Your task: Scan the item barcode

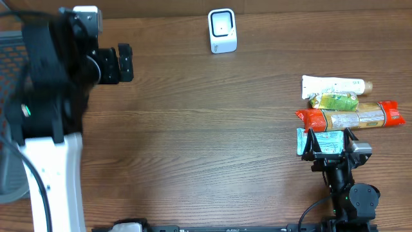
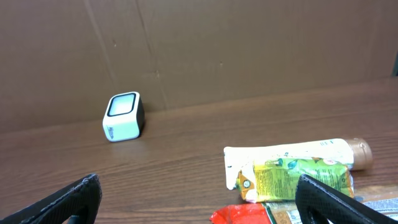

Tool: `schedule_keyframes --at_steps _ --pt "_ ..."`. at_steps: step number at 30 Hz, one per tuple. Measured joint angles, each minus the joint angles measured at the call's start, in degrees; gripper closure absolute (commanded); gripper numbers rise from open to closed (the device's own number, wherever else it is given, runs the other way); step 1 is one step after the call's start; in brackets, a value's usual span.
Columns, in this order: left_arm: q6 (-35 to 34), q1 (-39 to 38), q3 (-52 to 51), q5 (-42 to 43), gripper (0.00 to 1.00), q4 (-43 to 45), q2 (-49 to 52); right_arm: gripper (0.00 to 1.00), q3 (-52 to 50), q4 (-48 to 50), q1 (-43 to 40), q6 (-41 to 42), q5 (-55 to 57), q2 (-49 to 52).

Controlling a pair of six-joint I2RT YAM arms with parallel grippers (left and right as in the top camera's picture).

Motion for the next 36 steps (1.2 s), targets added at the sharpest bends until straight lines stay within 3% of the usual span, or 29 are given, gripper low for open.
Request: schedule_keyframes --at_steps 8,15,25,36 --pt "1.66 0.00 -46.97 0.00 0.00 42.38 -24.30 0.00 0.00 -0.07 0.00 -0.02 0.02 -0.07" --pt "5.90 0.00 -72.83 -0.07 0.00 61.88 -47.71 0.00 0.00 -0.09 0.00 0.00 0.02 -0.11" --pt "9.79 0.00 -90.18 -0.39 0.00 64.87 -67.65 0.00 0.00 -0.07 0.02 -0.02 0.02 -0.11" --pt "12.02 0.00 -95.91 -0.37 0.01 59.10 -74.90 0.00 0.00 -0.02 0.00 -0.02 0.04 -0.11"
